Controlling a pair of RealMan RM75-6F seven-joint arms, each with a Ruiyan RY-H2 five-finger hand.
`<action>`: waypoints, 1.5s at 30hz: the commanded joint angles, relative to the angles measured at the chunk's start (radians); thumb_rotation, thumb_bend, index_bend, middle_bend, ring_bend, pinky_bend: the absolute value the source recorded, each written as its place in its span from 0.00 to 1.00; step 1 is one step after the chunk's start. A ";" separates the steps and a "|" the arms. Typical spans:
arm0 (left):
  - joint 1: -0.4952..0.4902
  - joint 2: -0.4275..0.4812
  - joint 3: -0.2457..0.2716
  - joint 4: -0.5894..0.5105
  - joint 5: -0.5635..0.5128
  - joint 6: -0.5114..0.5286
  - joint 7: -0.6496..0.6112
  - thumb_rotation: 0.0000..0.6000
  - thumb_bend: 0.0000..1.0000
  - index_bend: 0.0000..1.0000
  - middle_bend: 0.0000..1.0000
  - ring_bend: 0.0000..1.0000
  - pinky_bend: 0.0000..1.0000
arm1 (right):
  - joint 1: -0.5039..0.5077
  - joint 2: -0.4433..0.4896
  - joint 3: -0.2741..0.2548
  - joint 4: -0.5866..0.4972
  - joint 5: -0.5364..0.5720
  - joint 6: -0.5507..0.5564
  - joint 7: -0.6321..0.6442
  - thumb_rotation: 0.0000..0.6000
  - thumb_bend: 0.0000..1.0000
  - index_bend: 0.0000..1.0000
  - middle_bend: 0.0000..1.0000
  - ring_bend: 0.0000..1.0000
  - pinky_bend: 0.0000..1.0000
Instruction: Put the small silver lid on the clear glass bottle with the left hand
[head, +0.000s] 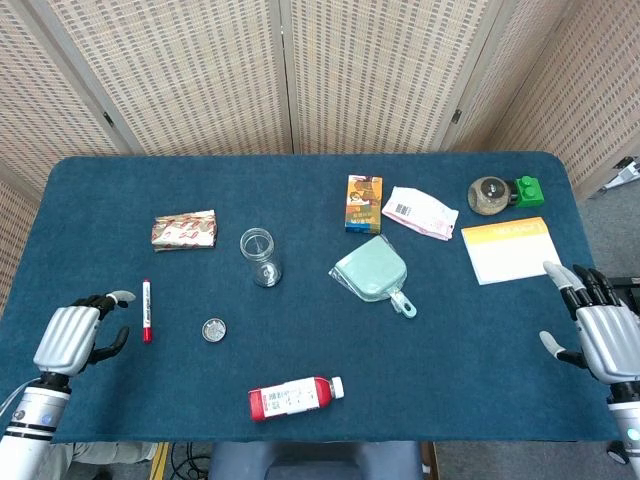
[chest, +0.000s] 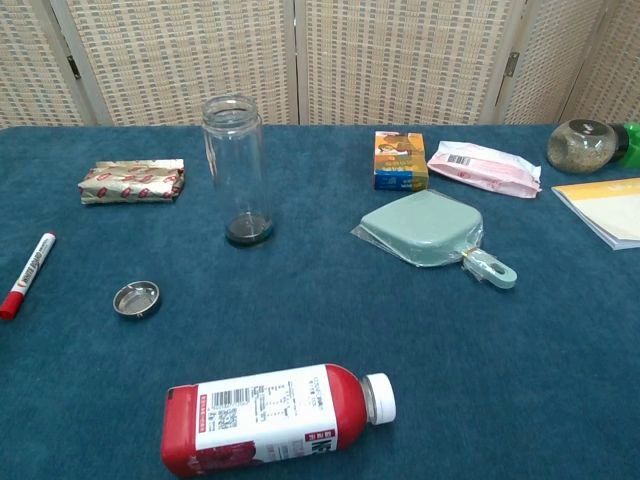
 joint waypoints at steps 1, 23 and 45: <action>0.021 -0.024 -0.001 0.006 0.011 0.044 0.021 1.00 0.44 0.30 0.36 0.36 0.38 | -0.001 -0.003 -0.002 0.002 0.003 -0.003 0.002 1.00 0.24 0.01 0.12 0.03 0.07; 0.034 -0.053 0.038 0.070 0.147 0.053 -0.090 1.00 0.44 0.30 0.37 0.40 0.39 | -0.009 -0.008 -0.005 0.003 -0.014 0.012 0.009 1.00 0.24 0.01 0.12 0.03 0.07; -0.276 -0.209 0.032 0.307 0.212 -0.357 -0.245 1.00 0.42 0.36 0.92 0.92 0.99 | -0.018 0.004 -0.009 -0.009 -0.019 0.025 0.006 1.00 0.24 0.00 0.12 0.03 0.07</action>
